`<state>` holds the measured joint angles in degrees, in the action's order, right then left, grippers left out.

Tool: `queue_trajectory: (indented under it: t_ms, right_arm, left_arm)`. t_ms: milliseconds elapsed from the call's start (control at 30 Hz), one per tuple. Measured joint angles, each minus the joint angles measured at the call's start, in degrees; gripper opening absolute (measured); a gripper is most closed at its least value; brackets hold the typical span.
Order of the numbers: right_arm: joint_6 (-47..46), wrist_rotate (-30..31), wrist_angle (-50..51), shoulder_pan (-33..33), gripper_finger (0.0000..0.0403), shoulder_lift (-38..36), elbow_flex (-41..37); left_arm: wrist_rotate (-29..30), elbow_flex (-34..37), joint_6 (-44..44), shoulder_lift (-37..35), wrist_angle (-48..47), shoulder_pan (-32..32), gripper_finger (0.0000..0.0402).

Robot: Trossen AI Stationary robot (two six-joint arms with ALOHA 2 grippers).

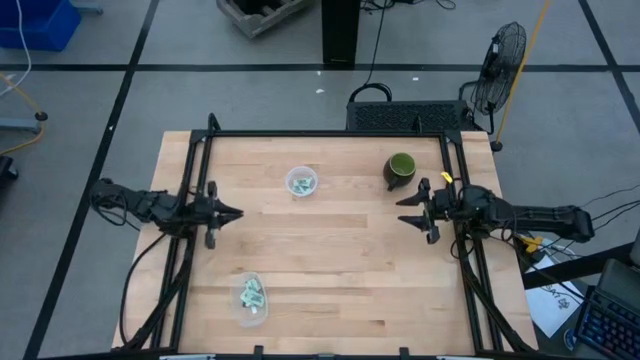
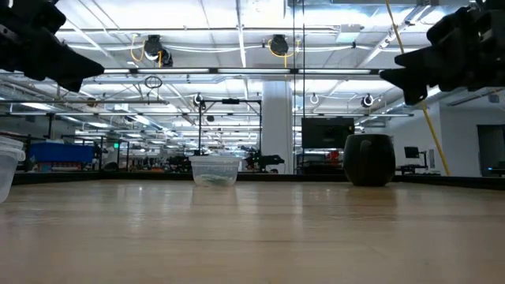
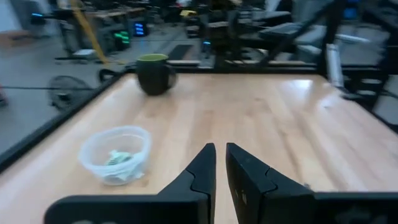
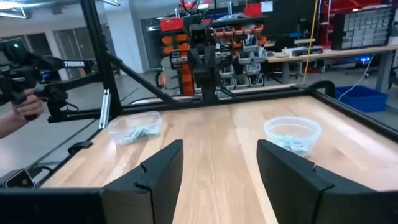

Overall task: Pick and place Stevia / Truvia into bins
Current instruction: Return to Home Position

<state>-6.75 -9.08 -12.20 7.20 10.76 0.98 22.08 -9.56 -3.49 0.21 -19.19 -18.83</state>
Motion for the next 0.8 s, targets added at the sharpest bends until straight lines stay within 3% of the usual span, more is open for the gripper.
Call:
queue_trajectory:
  t_ms: [133, 300, 400, 567, 667, 800]
  right_arm:
    - [-0.4, -0.2, 2.0, -0.2, 0.0196, -1.0, 0.0]
    - [-3.2, 0.0, 5.1, -0.2, 0.0196, -1.0, 0.0]
    - [-5.7, -1.0, 6.8, -0.2, 0.0196, -0.9, -0.1]
    - [-3.7, -6.9, 6.4, -0.2, 0.0196, -1.0, -0.1]
    - [-1.7, -7.4, 5.3, -0.1, 0.0196, -1.4, -0.1]
    - [-1.2, -7.3, 4.1, -0.1, 0.0196, -1.1, -0.1]
  left_arm:
    - [-5.6, 0.5, 0.6, 0.0, 2.2, 1.5, 0.0042]
    - [-10.1, 6.0, 7.7, 0.1, 16.1, 1.7, 0.0042]
    - [-9.7, 7.2, 7.7, 0.4, 17.1, 3.4, 0.0042]
    - [-14.0, 7.1, 7.6, 0.0, 16.1, 7.2, 0.0042]
    - [-17.0, 7.1, 6.4, 0.0, 15.8, 9.1, 0.0042]
    - [-15.1, 7.1, 4.6, 0.6, 16.0, 10.4, 0.0042]
